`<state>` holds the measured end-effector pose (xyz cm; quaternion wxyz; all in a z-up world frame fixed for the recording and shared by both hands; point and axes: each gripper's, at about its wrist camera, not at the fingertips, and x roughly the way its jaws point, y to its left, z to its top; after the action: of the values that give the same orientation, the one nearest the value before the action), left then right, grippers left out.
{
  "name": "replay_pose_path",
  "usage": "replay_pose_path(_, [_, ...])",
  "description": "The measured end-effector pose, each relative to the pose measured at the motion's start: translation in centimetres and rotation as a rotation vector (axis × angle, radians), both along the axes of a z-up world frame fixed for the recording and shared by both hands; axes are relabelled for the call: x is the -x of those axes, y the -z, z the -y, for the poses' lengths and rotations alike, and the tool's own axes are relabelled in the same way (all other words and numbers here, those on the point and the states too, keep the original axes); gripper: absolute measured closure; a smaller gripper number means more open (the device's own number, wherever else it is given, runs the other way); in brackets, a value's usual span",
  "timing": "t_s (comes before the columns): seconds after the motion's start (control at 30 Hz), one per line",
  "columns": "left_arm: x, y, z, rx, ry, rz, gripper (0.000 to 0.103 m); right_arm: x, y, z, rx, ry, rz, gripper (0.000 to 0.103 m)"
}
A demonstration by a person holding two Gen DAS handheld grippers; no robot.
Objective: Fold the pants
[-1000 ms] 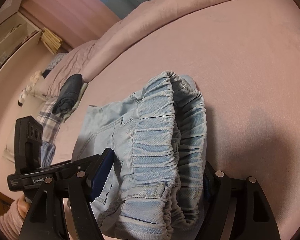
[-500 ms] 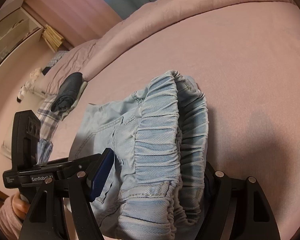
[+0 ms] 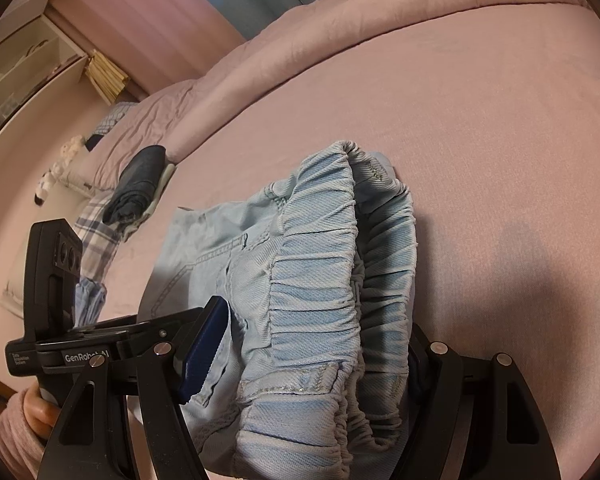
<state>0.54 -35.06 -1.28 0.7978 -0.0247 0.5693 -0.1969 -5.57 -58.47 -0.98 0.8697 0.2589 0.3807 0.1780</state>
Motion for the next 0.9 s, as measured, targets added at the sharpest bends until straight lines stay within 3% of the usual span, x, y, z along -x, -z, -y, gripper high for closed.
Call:
replay_pose_path(0.33, [-0.2,-0.1,0.3,-0.013,0.003,0.007,0.021,0.1,-0.3,-0.2,0.018,0.011,0.004,0.028])
replay_pose_path(0.57, [-0.1,-0.5,0.5,-0.03,0.009,0.005,0.027,0.4,-0.4,-0.3,0.031,0.019,0.017,0.037])
replay_pose_path(0.9, [0.3,-1.2,0.0,-0.028,-0.011,0.021,0.048,1.0,-1.3,-1.4,0.067,0.037,0.05,0.046])
